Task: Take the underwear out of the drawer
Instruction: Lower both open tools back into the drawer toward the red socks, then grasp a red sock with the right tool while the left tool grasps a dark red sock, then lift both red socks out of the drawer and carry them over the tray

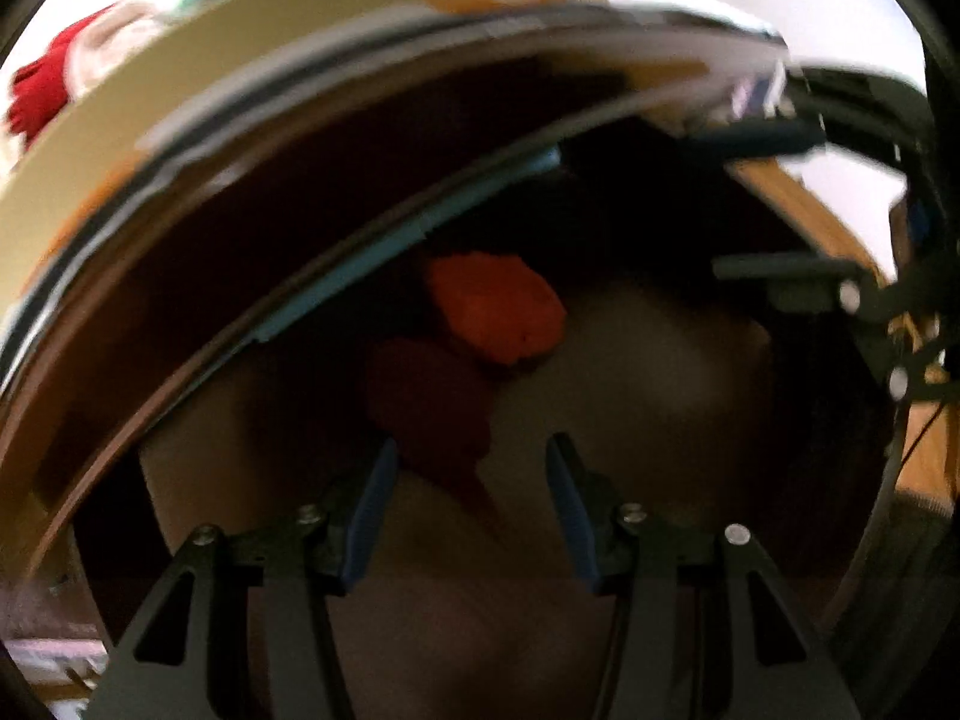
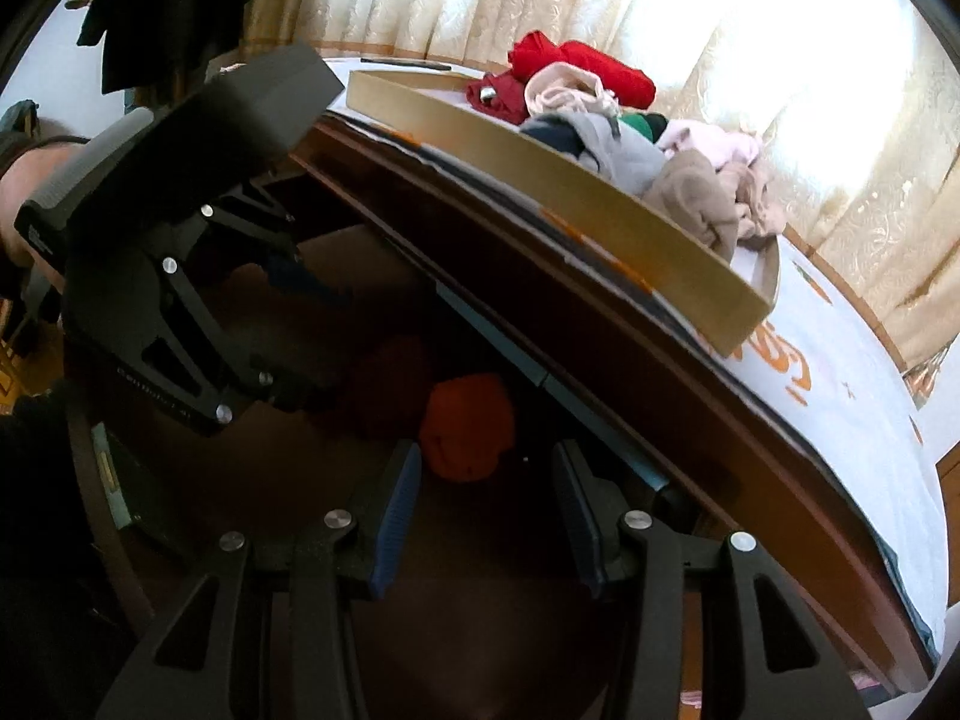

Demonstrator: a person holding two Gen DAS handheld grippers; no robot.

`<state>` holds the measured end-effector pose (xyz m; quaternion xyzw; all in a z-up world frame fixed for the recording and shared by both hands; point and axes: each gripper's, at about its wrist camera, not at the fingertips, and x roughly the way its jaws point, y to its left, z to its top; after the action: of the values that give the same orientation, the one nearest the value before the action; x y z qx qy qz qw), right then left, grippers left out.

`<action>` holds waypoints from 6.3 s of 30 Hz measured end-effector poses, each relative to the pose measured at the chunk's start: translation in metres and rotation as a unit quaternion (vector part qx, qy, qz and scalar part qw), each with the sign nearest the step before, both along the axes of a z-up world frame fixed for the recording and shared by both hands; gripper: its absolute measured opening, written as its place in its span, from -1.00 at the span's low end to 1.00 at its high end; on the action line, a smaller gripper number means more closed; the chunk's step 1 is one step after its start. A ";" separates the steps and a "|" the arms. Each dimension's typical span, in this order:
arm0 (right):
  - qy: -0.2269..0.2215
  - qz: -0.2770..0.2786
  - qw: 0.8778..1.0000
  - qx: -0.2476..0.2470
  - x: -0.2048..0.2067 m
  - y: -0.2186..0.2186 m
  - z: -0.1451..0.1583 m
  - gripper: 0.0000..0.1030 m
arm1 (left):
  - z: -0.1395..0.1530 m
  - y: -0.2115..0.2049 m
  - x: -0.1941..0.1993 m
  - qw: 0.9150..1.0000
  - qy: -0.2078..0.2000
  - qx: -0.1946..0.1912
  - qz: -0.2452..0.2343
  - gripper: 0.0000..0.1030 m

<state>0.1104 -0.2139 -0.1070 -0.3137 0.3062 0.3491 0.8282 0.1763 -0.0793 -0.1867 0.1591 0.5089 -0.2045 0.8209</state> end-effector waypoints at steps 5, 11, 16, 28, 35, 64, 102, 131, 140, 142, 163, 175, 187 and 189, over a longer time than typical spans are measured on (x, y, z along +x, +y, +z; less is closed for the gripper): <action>-0.005 -0.002 1.000 -0.002 0.000 -0.002 -0.002 -0.06 | -0.012 -0.015 0.005 0.999 0.022 0.031 -0.032 0.01; -0.010 0.000 1.000 -0.002 0.000 -0.001 -0.001 -0.06 | -0.023 -0.019 0.012 0.997 0.032 0.053 -0.043 0.01; -0.011 0.003 1.000 -0.005 0.000 0.000 -0.004 -0.06 | -0.031 -0.024 0.013 0.996 0.032 0.063 -0.048 0.01; 0.008 0.009 0.999 -0.031 0.009 0.013 -0.016 -0.06 | -0.024 -0.010 0.002 0.997 0.037 0.045 -0.048 -0.91; 0.028 0.023 0.998 -0.059 0.017 0.032 -0.028 -0.06 | -0.005 0.016 -0.014 0.999 0.034 0.010 -0.014 -0.92; 0.038 0.022 0.984 -0.173 0.047 0.089 -0.078 -0.06 | -0.027 0.015 0.046 0.998 0.063 0.021 -0.012 0.15; 0.043 0.035 0.998 -0.019 0.007 0.028 -0.008 -0.63 | 0.013 0.084 -0.004 0.991 -0.052 -0.060 0.110 -0.45; -0.046 0.041 0.993 0.097 -0.012 0.010 0.024 -0.63 | 0.048 0.081 -0.050 0.963 -0.183 -0.063 0.185 -0.45; -0.053 0.043 0.991 0.116 -0.013 0.012 0.035 -0.63 | 0.062 0.091 -0.053 0.954 -0.212 -0.071 0.200 -0.45; -0.034 0.052 0.993 0.103 -0.011 0.016 0.031 -0.62 | 0.062 0.092 -0.054 0.954 -0.211 -0.071 0.202 -0.45; 0.227 0.044 0.968 -0.095 0.032 0.060 -0.061 -0.34 | 0.056 0.092 -0.053 0.961 -0.186 -0.083 0.185 -0.45; 0.174 0.061 0.982 -0.033 0.011 0.051 -0.021 -0.88 | 0.069 0.096 -0.054 0.959 -0.199 -0.083 0.186 -0.45; 0.112 0.068 0.991 0.031 -0.013 0.042 0.045 -0.88 | 0.100 0.103 -0.050 0.954 -0.229 -0.075 0.177 -0.45; 0.102 0.072 0.991 0.044 -0.013 0.039 0.061 -0.88 | 0.108 0.105 -0.047 0.953 -0.236 -0.071 0.175 -0.45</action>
<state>0.0970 -0.1748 -0.0457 -0.2613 0.3498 0.4513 0.7782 0.1295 0.0261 -0.0788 0.0523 0.3048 -0.0495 0.9497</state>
